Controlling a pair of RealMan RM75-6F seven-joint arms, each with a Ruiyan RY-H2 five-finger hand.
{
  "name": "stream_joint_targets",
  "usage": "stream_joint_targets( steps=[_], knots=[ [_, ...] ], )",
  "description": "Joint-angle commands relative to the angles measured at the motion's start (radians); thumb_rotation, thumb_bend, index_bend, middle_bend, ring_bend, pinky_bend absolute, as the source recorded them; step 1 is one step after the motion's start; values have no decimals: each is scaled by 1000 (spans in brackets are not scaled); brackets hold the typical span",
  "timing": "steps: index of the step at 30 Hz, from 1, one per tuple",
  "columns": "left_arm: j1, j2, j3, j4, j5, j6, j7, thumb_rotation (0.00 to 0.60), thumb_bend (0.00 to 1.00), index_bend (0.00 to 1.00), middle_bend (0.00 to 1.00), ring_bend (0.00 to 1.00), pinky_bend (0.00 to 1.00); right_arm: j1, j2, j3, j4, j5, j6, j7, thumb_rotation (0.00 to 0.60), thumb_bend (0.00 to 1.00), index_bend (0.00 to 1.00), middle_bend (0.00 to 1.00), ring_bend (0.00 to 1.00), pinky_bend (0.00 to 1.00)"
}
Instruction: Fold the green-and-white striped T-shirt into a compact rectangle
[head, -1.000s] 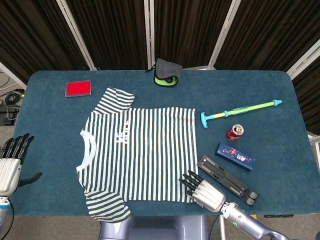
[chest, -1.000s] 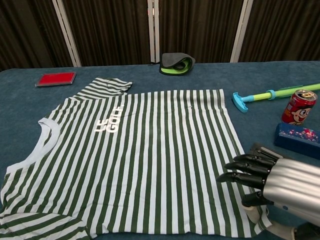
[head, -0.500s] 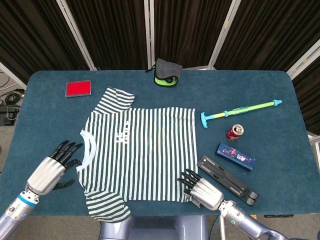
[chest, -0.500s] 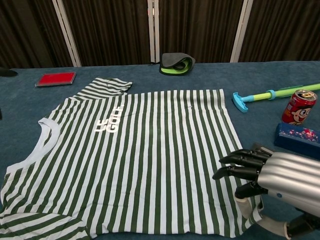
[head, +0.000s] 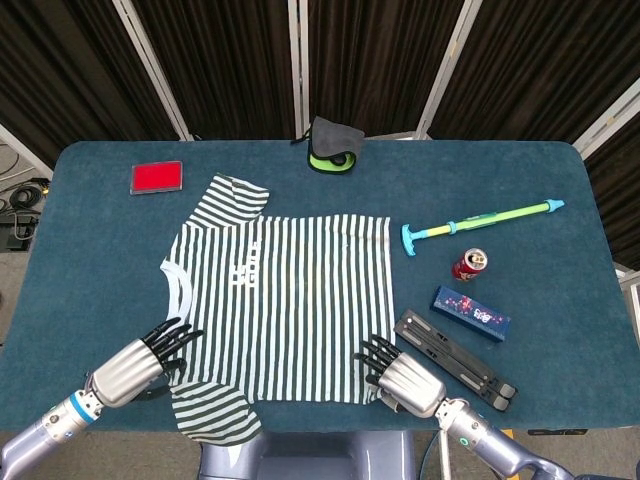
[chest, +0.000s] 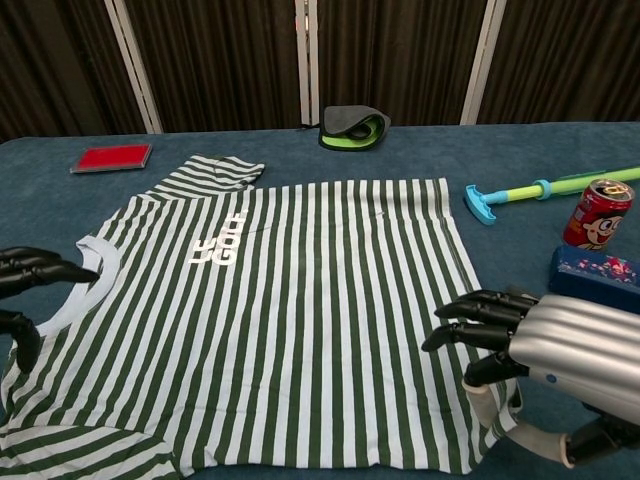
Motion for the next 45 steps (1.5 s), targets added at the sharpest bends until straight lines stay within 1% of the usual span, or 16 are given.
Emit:
stream_joint_targets(
  steps=[1,10,18,25,27,29,35,45],
  knots=[
    [22,-39,49,77,4,12,-49,600,225,465,0,0,0,-2,-1,0,0,0,5,-4,600,466,704,155,0,0],
    [56,-111,98,242,6,57,-103,600,226,465,0,0,0,-3,-2,-1,3,5,9,-7,600,470,717,156,0,0],
    [70,-164,113,322,-8,86,-140,600,226,465,0,0,0,-2,-2,-2,7,6,14,-10,600,475,718,158,0,0],
    [62,-200,118,350,-18,91,-147,600,226,465,0,0,0,-3,-1,-3,10,7,22,-5,600,476,720,160,0,0],
    [60,-205,118,355,-21,95,-145,600,244,465,0,0,0,-4,0,-5,12,6,25,-3,600,476,720,160,0,0],
    [57,-208,120,357,-24,96,-147,600,262,465,0,0,0,-4,0,-6,13,5,27,-3,600,476,721,161,0,0],
    [48,-210,123,356,-33,101,-151,600,263,465,0,0,0,-5,2,-7,14,4,32,-2,600,477,721,164,0,0],
    [34,-220,141,355,-36,80,-134,600,280,465,0,0,0,-5,6,-6,10,4,40,-2,600,478,721,167,0,0]
  ],
)
